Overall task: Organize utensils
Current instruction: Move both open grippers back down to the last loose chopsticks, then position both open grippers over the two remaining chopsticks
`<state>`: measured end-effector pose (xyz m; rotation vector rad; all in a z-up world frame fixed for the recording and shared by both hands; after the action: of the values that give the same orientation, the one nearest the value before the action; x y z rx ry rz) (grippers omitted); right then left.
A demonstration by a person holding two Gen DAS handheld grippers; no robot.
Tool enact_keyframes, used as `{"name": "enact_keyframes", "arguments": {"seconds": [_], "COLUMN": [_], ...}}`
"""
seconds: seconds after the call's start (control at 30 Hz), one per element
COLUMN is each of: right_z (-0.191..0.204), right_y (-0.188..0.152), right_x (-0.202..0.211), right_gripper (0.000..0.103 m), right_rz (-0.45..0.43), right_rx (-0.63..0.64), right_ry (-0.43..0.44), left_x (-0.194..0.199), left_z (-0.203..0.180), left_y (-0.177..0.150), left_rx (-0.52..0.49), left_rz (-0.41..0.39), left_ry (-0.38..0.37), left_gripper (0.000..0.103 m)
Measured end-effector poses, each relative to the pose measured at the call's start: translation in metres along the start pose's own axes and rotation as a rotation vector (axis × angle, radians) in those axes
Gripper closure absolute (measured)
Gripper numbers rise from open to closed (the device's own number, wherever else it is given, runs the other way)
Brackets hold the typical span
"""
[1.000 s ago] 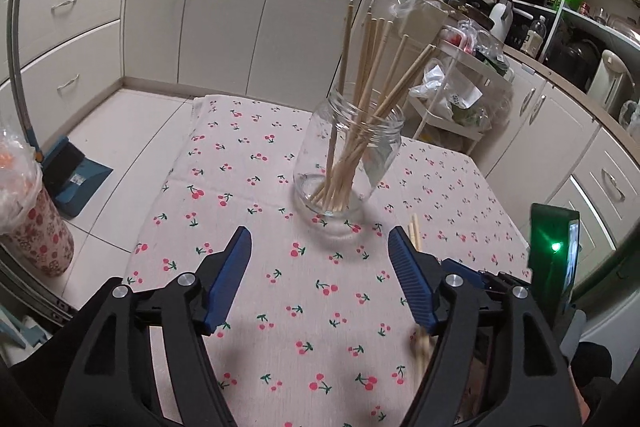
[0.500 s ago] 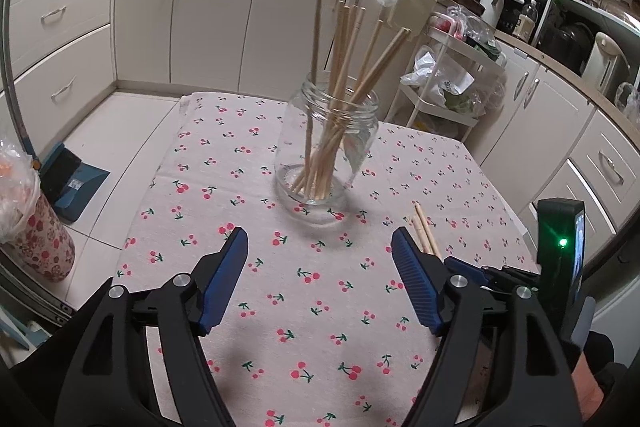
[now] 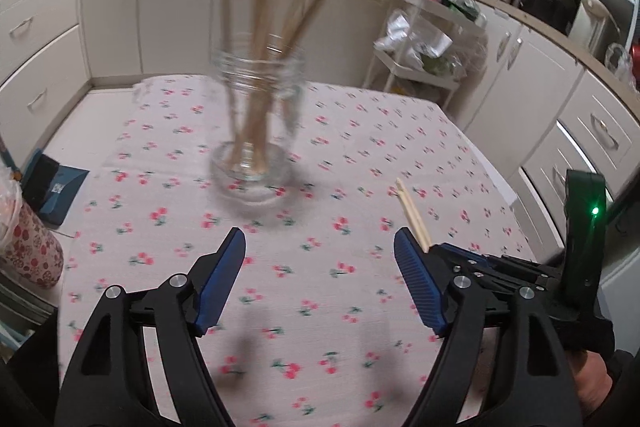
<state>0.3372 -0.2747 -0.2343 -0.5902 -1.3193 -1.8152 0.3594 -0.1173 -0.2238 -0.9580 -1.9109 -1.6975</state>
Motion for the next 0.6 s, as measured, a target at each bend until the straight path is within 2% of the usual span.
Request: {"name": "enact_keyframes", "arguments": {"seconds": [0.07, 0.23, 0.33, 0.43, 0.6], "right_z": [-0.007, -0.022, -0.027, -0.032, -0.044], "right_y": [0.000, 0.005, 0.009, 0.011, 0.010], "right_x": [0.003, 0.026, 0.040, 0.051, 0.057], "right_gripper": [0.092, 0.092, 0.091, 0.079, 0.077], "right_rz": [-0.002, -0.067, -0.095, -0.126, -0.144], "right_rx": [-0.060, -0.049, -0.050, -0.060, -0.105], "right_ry": [0.054, -0.063, -0.078, -0.080, -0.046], "left_x": [-0.005, -0.020, -0.038, -0.054, -0.066], "left_z": [-0.012, -0.033, -0.050, -0.067, -0.078], "left_y": [-0.001, -0.007, -0.015, -0.026, -0.034], "left_rx": [-0.016, -0.024, -0.054, -0.090, -0.105], "left_rz": [0.014, 0.074, 0.134, 0.190, 0.218], "left_ry": [-0.012, -0.019, -0.007, 0.008, 0.069], "left_gripper": [0.030, 0.030, 0.030, 0.030, 0.030]}}
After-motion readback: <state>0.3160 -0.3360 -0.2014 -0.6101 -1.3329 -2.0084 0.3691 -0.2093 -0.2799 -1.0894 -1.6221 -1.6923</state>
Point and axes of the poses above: each gripper's, at about its wrist camera, not at the fingertips, and x roughly against the way its jaws point, z to its left, y to its top, the point moved 6 cm from there along -x, roughly the way its jaws point, and after that the axes turned 7 degrees about y, right-handed, at the moved point
